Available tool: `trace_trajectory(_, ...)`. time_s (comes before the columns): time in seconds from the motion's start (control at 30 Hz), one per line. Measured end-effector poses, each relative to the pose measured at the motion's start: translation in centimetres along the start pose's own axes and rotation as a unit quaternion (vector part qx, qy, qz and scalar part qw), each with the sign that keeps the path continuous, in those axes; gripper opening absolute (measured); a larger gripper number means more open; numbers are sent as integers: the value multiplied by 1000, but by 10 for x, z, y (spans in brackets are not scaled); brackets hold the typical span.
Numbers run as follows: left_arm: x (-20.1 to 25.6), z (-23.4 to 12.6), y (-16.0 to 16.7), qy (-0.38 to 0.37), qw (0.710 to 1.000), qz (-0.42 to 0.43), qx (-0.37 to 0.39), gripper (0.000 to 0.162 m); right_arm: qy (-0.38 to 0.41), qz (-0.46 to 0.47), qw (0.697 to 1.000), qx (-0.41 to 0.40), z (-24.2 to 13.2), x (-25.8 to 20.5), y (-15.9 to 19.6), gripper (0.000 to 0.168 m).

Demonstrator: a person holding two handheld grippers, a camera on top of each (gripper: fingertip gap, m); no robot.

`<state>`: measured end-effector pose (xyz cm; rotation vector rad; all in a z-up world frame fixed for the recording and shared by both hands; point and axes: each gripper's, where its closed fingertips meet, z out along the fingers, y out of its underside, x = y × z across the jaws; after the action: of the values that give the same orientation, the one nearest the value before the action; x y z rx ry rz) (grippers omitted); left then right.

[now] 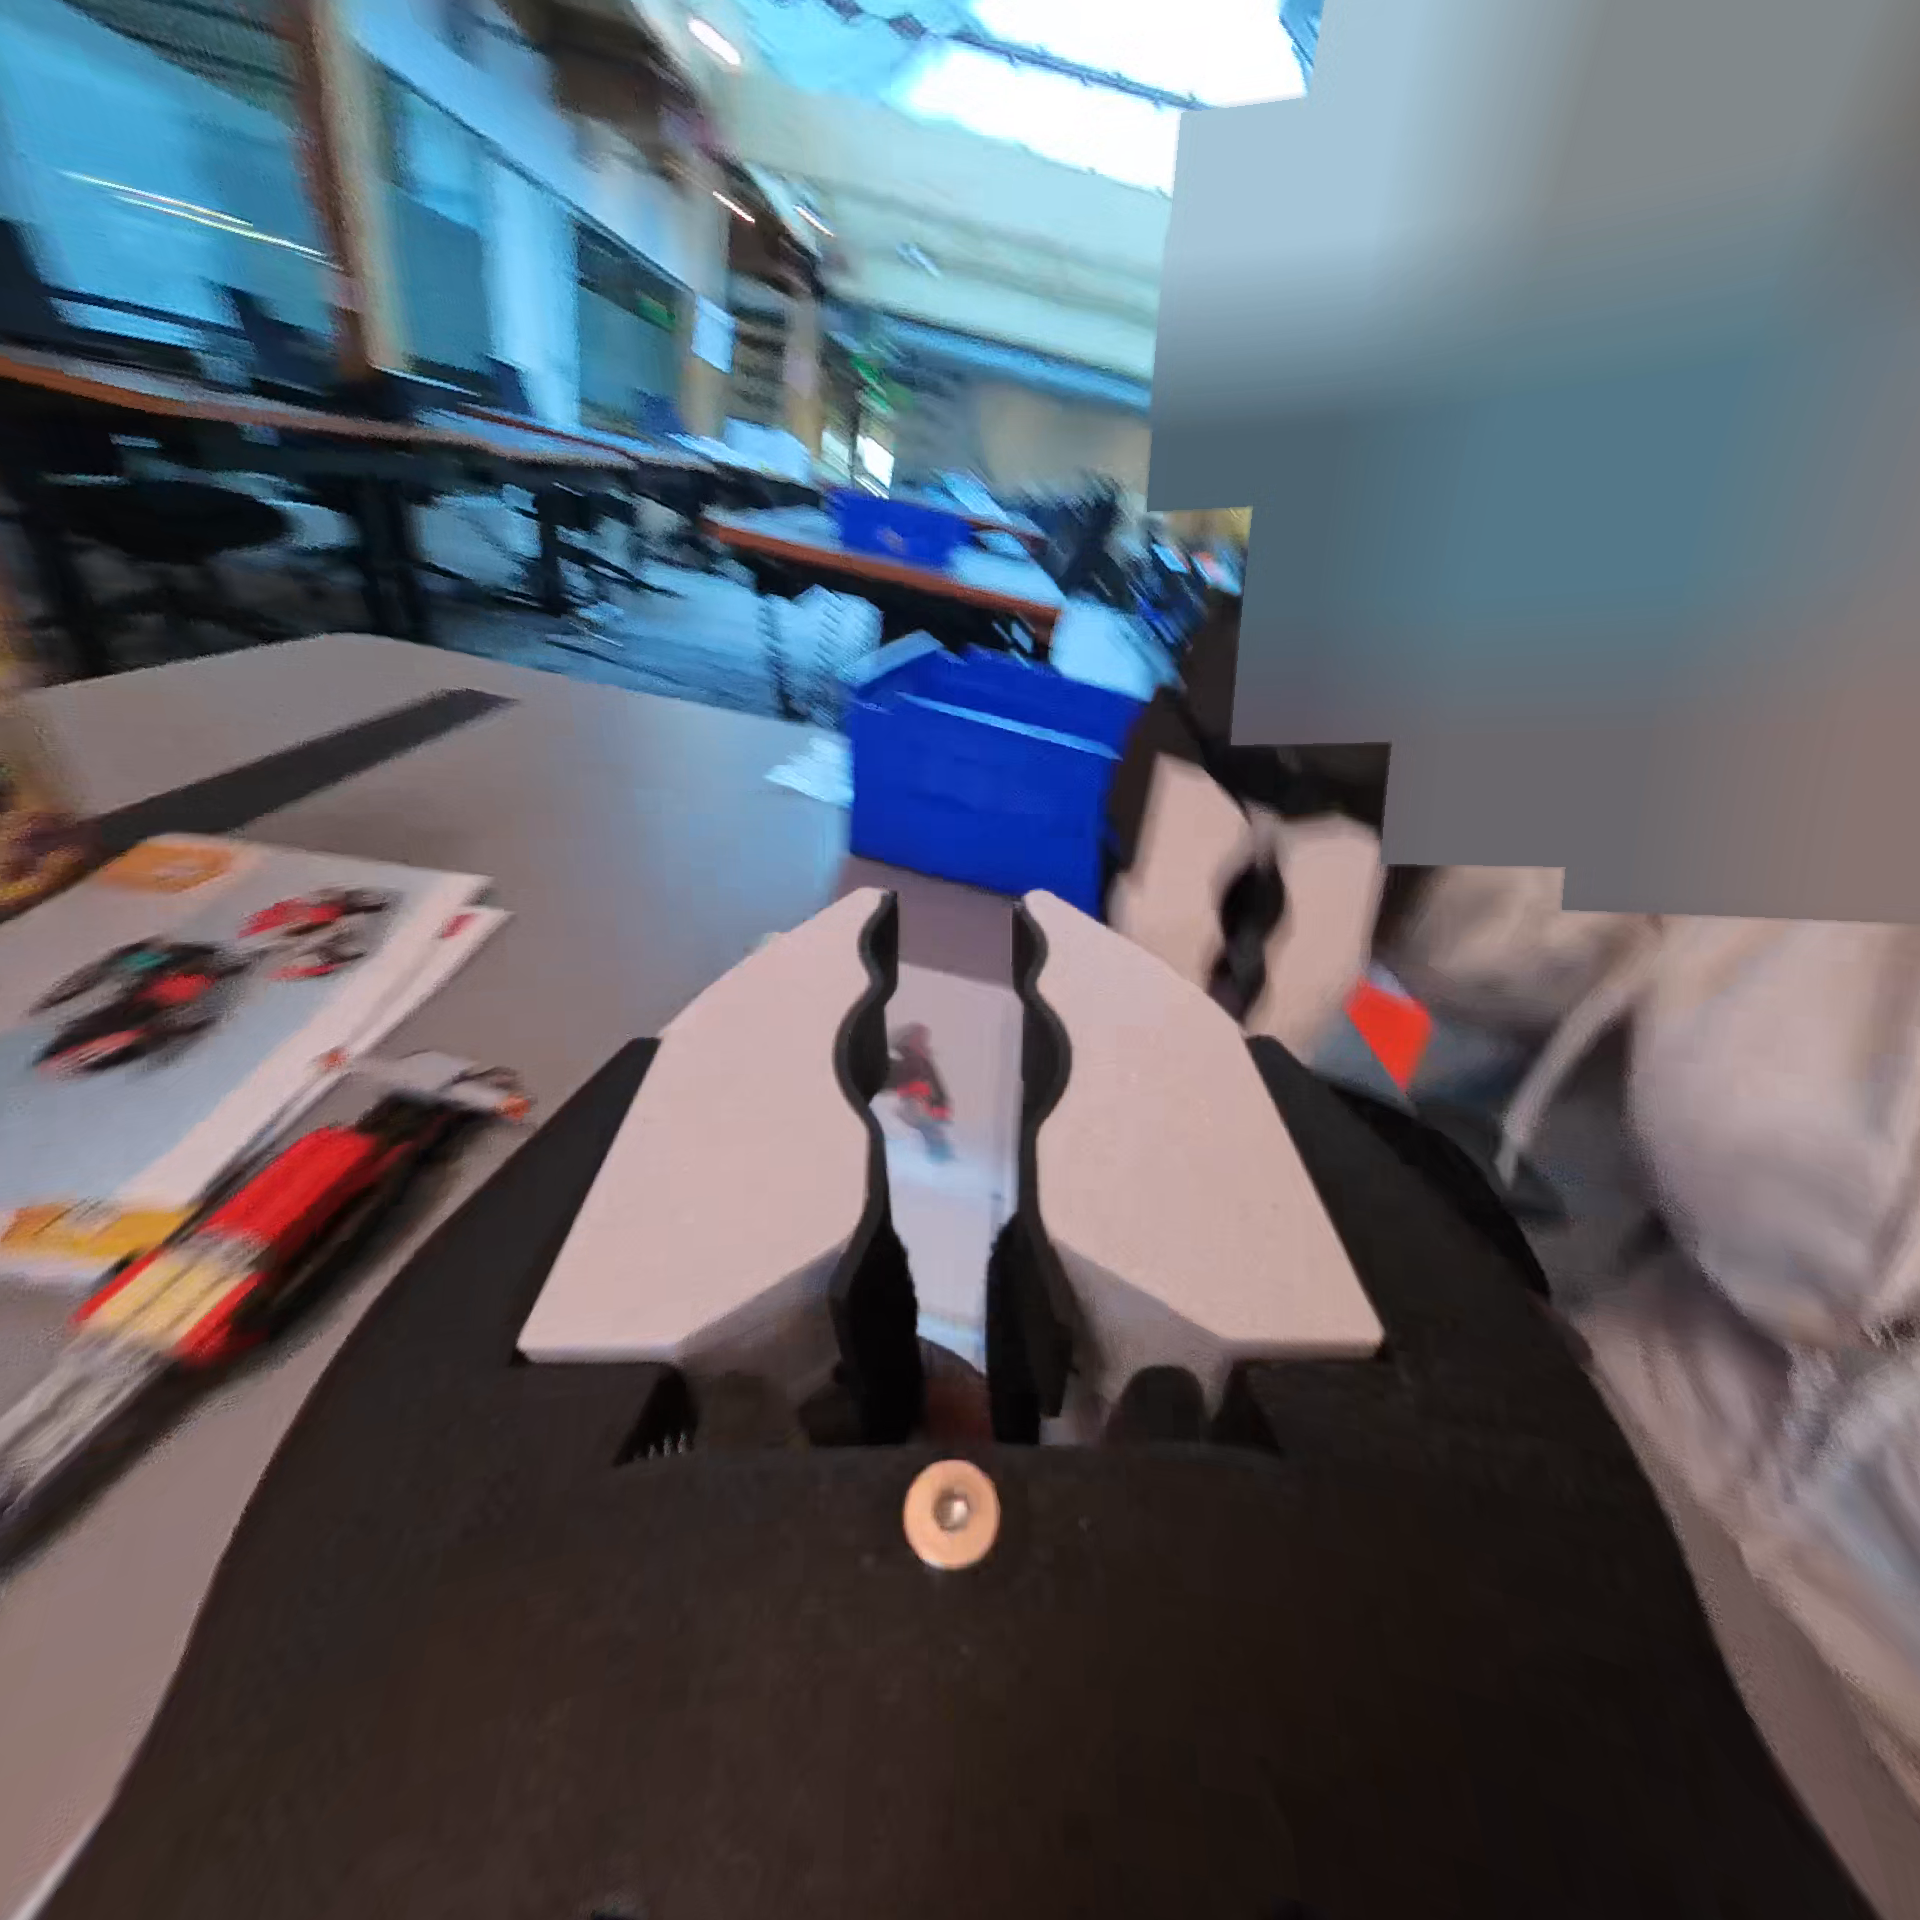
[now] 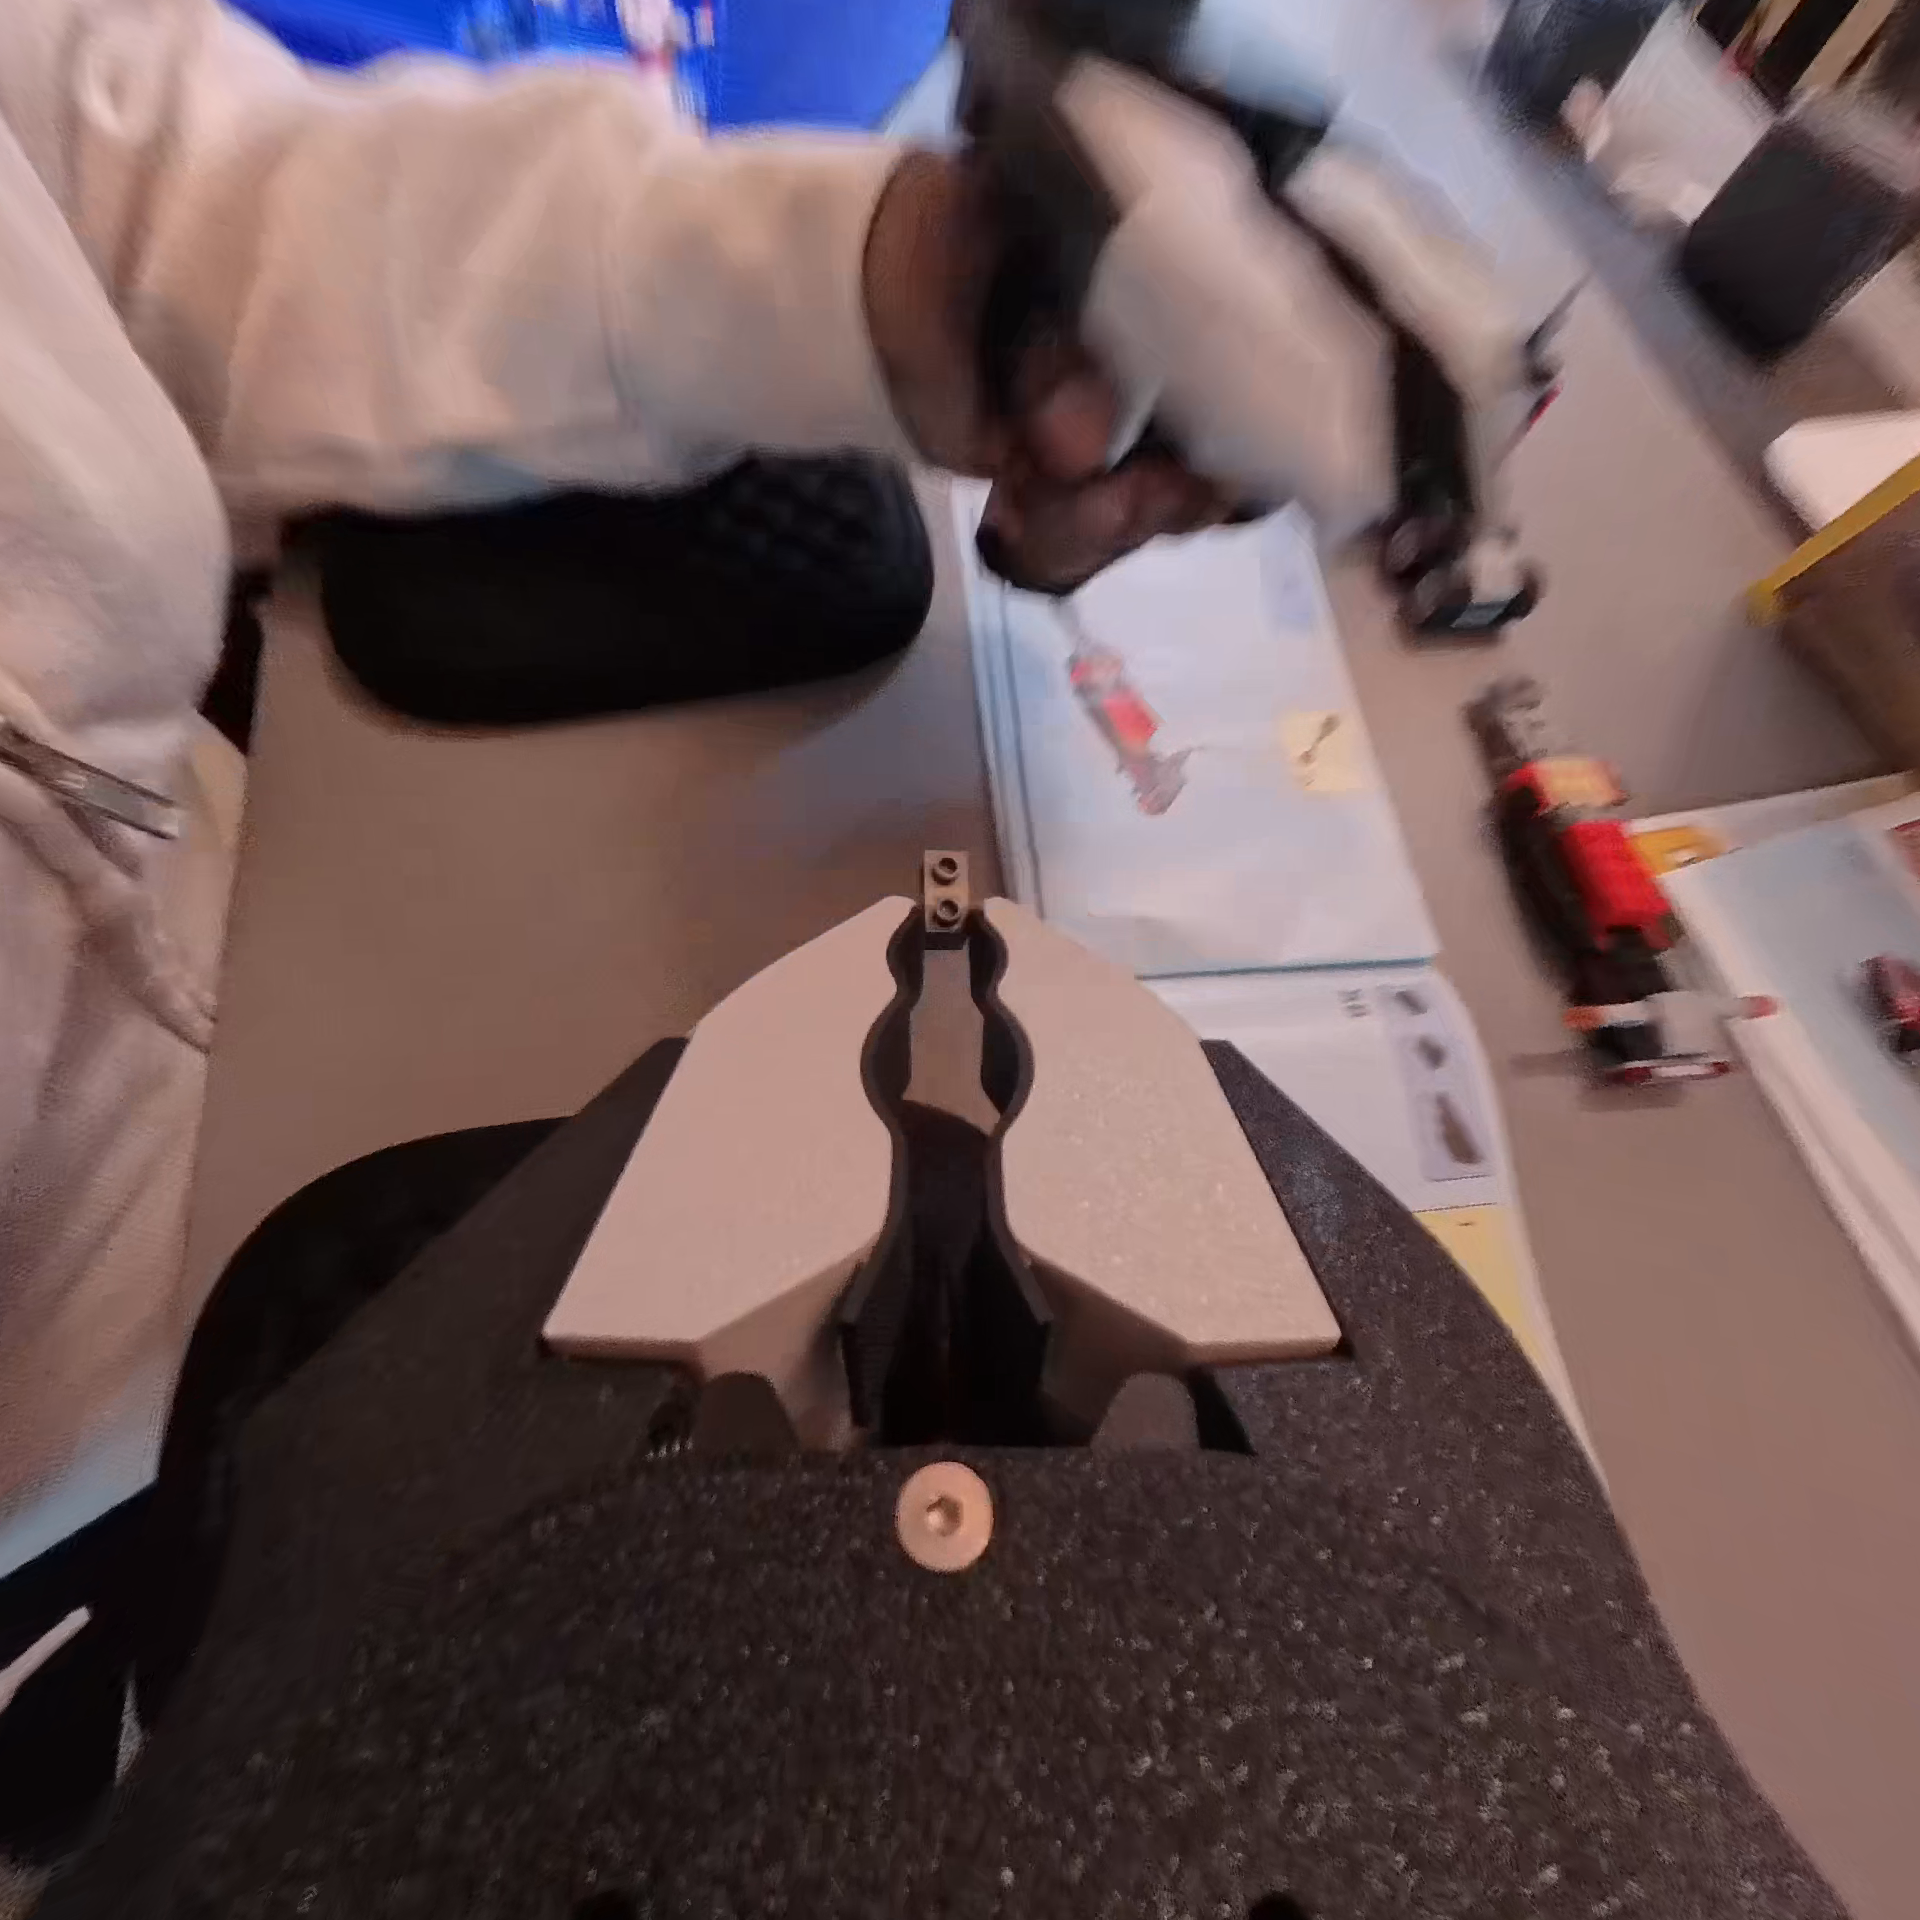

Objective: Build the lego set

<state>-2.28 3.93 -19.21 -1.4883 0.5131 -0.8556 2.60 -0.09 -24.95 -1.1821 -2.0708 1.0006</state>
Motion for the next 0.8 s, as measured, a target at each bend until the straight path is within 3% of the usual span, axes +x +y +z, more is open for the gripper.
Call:
trace_trajectory(0.1, -46, -22, -8, -114, 988, -82, 58, 21, -23, 16, 998, -58, 31, -10, 21, 8)
trace_trajectory(0.23, -63, -31, -1, -169, 981, -82, 51, 20, -56, 23, 995, -84, 55, -20, 31, 8)
trace_trajectory(0.63, -59, -18, 20, -174, 984, -23, -31, 20, -67, 5, 990, -121, 61, -27, 47, 12)
trace_trajectory(0.8, -56, -13, 34, -173, 982, 4, -80, 20, -48, 41, 995, -78, 43, -19, 39, 18)
